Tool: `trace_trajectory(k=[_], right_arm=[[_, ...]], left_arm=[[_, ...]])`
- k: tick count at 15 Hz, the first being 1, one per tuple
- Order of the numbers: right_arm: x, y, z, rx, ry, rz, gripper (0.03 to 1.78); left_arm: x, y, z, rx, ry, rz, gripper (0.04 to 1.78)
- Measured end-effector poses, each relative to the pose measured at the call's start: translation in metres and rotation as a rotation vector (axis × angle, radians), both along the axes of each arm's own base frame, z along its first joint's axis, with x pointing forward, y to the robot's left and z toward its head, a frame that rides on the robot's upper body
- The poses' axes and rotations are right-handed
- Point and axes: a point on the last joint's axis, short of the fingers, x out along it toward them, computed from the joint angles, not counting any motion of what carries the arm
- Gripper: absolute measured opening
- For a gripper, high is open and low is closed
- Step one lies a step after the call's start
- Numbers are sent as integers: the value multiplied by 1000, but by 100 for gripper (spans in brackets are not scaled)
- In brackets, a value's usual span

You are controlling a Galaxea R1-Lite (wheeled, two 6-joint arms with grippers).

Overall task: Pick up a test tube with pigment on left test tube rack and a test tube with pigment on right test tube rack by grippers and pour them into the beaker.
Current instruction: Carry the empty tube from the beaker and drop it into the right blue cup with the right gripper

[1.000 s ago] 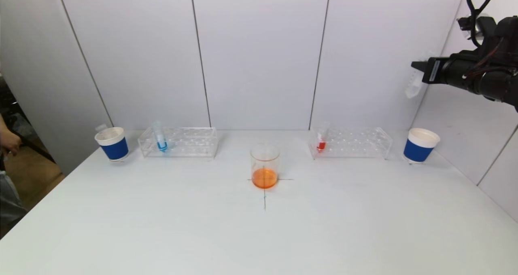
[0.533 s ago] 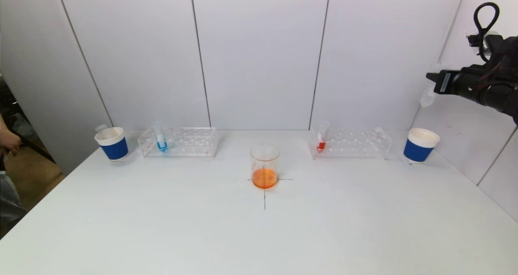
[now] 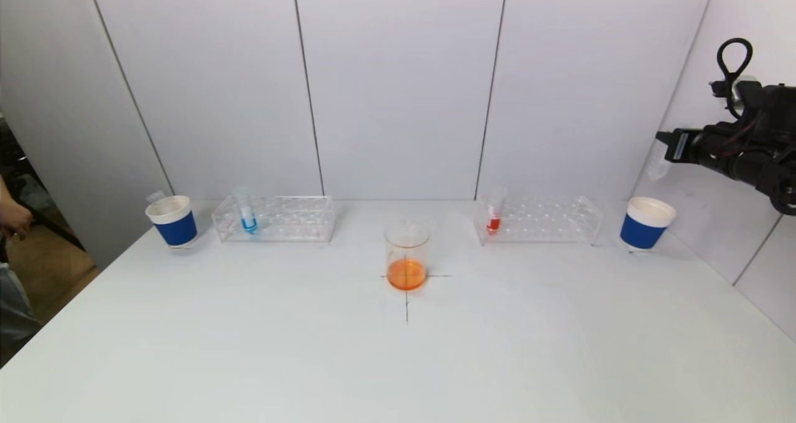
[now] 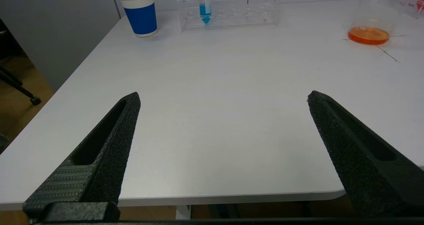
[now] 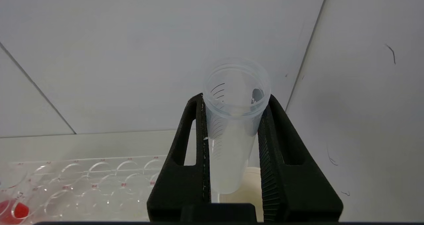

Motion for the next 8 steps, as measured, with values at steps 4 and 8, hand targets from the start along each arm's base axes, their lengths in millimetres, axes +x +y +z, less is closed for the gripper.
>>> trace_trajectory(k=[4, 8], right_arm=[[6, -5, -15, 8, 32, -9, 48], [9, -13, -28, 16, 59, -22, 48]], left_arm=[[0, 0, 0, 0, 0, 0, 176], [0, 0, 0, 0, 0, 0, 176]])
